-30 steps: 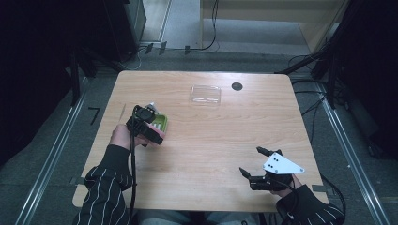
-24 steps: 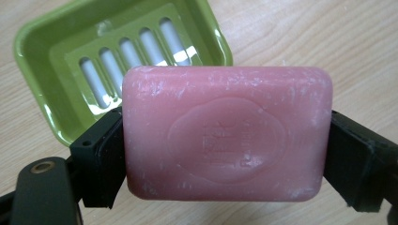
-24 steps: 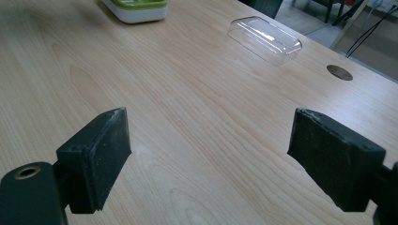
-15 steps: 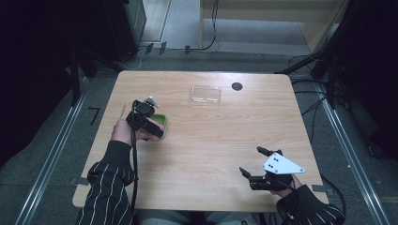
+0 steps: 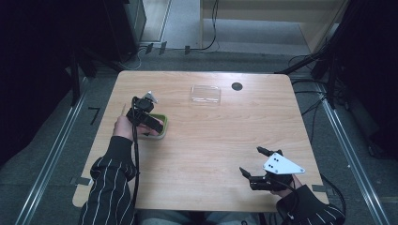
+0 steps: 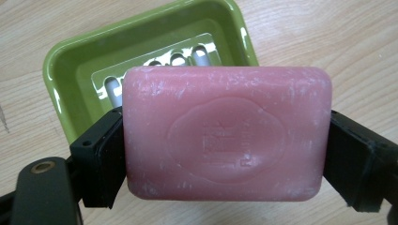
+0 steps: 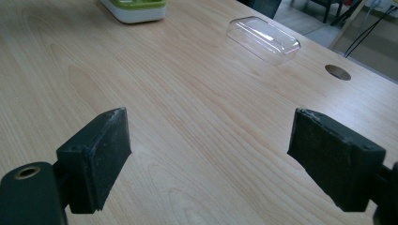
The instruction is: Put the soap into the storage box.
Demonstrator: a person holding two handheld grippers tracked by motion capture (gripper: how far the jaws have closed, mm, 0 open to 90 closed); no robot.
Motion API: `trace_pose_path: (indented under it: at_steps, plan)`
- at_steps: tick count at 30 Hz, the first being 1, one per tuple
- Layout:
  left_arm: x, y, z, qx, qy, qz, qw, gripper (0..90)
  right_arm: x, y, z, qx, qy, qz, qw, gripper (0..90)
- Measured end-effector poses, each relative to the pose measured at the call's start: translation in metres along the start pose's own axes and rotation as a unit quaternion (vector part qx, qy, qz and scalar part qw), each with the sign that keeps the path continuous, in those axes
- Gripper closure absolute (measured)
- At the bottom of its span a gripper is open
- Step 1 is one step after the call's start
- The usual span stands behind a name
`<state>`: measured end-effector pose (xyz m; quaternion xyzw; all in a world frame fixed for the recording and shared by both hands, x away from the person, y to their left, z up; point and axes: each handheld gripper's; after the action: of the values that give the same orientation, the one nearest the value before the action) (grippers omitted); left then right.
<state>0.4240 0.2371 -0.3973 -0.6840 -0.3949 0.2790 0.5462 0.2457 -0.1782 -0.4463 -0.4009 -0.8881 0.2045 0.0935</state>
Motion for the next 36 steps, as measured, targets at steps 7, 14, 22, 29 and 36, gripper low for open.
trace_pose_path:
  at_steps: [7,14,22,29,36]
  plan:
    - [0.006,0.006,-0.005,0.004,-0.008,0.004,1.0000,13.6,0.000,0.000,0.000,0.002,0.000,0.001,1.0000,13.8]
    - [0.012,0.010,-0.006,0.014,-0.004,0.012,0.9998,13.6,0.000,0.000,0.000,0.002,0.000,0.000,1.0000,13.8]
    - [0.021,0.015,-0.003,0.018,-0.020,0.015,0.9995,13.6,0.000,0.000,0.000,0.000,0.000,0.000,1.0000,13.9]
    - [0.021,0.018,-0.004,0.022,-0.023,0.010,0.9994,13.6,0.000,0.000,0.000,0.001,0.001,-0.001,1.0000,13.8]
    - [0.020,0.022,-0.007,0.032,-0.020,0.012,0.9992,13.6,-0.001,0.000,0.000,0.000,0.002,0.000,1.0000,13.8]
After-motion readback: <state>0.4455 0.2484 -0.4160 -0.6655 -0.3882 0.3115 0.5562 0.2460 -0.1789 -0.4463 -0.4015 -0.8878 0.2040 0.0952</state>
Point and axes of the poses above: each handheld gripper's, and its own axes: y roughly forward along the jaws, z roughly out of its underside, x roughly to its left, and after that the axes turned 9 degrees about y, right-handed
